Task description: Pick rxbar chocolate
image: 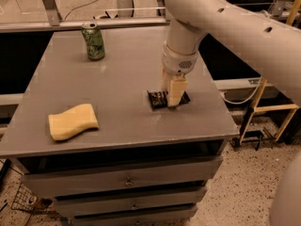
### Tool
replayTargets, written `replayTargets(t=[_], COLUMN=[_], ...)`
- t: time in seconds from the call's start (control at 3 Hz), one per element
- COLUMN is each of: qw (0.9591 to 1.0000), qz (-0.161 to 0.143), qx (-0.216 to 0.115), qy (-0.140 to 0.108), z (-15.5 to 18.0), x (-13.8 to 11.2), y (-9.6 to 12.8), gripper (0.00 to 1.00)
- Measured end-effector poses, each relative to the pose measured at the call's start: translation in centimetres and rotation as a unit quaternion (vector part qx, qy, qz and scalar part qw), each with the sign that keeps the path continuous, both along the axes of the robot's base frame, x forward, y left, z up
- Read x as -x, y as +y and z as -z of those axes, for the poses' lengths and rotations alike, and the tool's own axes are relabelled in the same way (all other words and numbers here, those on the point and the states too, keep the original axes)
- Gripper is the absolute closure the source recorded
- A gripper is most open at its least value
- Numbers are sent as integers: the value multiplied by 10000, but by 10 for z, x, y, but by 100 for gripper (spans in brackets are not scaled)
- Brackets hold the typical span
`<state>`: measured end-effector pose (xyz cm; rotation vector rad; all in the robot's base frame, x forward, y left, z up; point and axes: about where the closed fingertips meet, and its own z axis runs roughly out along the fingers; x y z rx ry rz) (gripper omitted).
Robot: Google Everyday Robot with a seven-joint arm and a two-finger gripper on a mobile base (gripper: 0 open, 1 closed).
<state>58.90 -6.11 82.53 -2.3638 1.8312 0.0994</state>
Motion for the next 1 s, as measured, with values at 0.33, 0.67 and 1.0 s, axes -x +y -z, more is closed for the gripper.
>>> replayTargets(t=[0.33, 0.67, 1.0], qw=[10000, 9987, 9966], qz=[-1, -6, -14], qx=[0, -28, -43], qy=[-1, -503, -825], z=[-4, -37, -61], x=[0, -9, -12], y=[0, -4, -7], gripper=[95, 100, 100])
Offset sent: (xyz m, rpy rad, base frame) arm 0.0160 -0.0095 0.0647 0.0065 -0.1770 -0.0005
